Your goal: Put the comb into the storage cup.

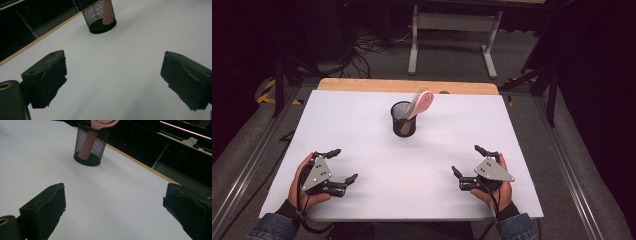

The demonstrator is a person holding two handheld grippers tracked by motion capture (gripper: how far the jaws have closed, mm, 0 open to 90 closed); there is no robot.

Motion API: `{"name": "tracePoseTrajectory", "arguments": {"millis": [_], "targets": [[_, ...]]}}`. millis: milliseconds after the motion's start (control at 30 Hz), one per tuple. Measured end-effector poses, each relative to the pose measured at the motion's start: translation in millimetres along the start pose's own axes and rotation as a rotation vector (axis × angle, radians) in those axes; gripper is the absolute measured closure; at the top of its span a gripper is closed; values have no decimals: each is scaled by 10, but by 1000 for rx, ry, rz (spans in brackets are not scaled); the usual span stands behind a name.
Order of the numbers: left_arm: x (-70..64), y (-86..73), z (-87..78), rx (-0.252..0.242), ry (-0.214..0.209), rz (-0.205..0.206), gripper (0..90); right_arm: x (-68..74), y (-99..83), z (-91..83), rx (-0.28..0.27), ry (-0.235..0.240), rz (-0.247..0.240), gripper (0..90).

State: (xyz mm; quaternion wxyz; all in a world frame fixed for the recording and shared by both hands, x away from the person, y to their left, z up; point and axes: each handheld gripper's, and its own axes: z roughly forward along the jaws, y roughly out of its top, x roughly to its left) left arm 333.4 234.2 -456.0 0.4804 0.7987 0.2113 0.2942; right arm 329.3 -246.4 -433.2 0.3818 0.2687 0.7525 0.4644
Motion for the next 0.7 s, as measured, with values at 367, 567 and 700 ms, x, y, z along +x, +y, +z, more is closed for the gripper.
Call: {"name": "tracePoseTrajectory", "arguments": {"millis": [367, 567, 700], "targets": [[1, 9, 24, 5, 3, 3, 77, -22, -12, 3, -3, 5, 9, 49], [5, 11, 22, 2, -2, 0, 77, -21, -11, -6, -2, 1, 7, 49], [6, 11, 30, 5, -2, 2, 76, -24, -11, -1, -3, 1, 9, 49]]}}
